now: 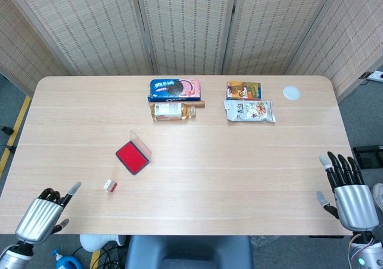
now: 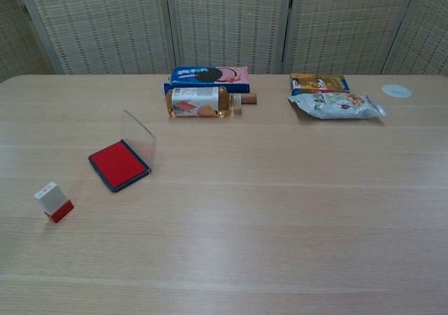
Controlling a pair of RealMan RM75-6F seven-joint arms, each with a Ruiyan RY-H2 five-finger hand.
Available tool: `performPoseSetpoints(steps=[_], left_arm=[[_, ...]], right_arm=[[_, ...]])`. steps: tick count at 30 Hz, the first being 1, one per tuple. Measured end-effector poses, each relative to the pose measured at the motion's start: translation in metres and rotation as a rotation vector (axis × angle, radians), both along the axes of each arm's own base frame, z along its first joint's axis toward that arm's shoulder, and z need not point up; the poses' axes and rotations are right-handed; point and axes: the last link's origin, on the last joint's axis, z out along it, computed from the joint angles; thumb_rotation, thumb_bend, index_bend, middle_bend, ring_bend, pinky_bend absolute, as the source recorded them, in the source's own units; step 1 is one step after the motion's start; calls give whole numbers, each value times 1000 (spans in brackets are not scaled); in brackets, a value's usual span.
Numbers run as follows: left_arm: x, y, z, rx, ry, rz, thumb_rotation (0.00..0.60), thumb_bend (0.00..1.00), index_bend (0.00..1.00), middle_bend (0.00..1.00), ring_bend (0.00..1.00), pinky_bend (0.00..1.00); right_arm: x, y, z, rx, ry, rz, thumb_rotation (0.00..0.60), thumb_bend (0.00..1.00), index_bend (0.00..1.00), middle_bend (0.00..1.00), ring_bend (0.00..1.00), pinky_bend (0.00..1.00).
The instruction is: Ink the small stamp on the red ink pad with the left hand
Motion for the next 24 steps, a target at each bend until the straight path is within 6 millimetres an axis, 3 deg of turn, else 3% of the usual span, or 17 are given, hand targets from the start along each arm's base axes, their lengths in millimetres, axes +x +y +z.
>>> performPoseSetpoints(steps=[4, 11, 16, 24], left_arm=[[6, 15, -1, -81, -59, -12, 600, 107, 341, 1000, 904, 773], [24, 42, -17, -257, -24, -33, 600, 142, 368, 1000, 909, 774], [35, 65, -31, -357, 33, -18, 600, 220, 366, 1000, 909, 774], [68, 110, -46, -460, 85, -36, 600, 272, 368, 1000, 909, 774]], right_arm=[[-1, -4, -2, 17, 9, -9, 600, 294, 0, 0, 0, 0], [-3, -7, 1, 3, 9, -23, 600, 294, 0, 0, 0, 0], [-7, -12, 0, -5, 19, -53, 600, 294, 0, 0, 0, 0], [-9, -16, -1, -16, 29, -78, 600, 294, 0, 0, 0, 0]])
